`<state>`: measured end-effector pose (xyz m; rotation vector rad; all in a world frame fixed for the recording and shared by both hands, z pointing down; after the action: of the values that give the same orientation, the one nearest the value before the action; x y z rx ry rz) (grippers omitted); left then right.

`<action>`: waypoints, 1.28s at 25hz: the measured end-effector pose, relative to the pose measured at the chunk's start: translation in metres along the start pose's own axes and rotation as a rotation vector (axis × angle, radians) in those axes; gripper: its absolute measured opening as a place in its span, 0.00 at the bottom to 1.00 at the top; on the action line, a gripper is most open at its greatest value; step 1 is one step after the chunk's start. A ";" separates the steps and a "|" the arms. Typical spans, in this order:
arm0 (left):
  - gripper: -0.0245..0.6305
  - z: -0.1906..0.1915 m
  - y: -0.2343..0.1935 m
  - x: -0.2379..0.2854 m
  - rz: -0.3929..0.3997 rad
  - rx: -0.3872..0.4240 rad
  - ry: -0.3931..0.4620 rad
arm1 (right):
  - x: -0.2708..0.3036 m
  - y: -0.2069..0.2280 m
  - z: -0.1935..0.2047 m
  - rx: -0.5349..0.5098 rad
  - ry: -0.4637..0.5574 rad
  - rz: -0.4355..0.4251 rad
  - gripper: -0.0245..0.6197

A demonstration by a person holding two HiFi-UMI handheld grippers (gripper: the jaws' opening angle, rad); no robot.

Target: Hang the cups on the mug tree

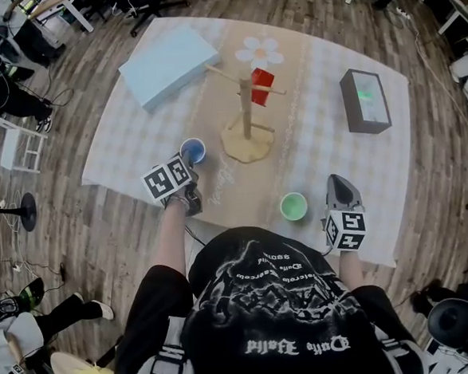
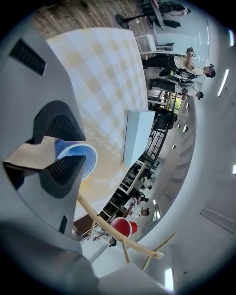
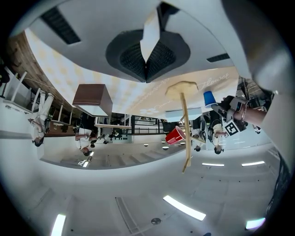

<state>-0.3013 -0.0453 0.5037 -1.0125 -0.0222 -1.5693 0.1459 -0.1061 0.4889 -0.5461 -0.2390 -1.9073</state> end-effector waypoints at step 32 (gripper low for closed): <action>0.11 -0.044 0.068 -0.032 0.033 0.081 0.220 | -0.005 -0.007 0.012 -0.007 -0.023 -0.064 0.05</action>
<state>-0.2743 -0.0633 0.4233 -0.7700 0.0823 -1.6285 0.1442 -0.0946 0.4975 -0.5709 -0.2678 -1.9656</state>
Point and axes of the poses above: the fingertips, and each gripper's own axes: x forward along the fingers, y to its right, z out of its underside, the point moved 10 cm from there along -x, backward along the fingers, and after that the axes turned 12 degrees about z, right-handed, at the moved point
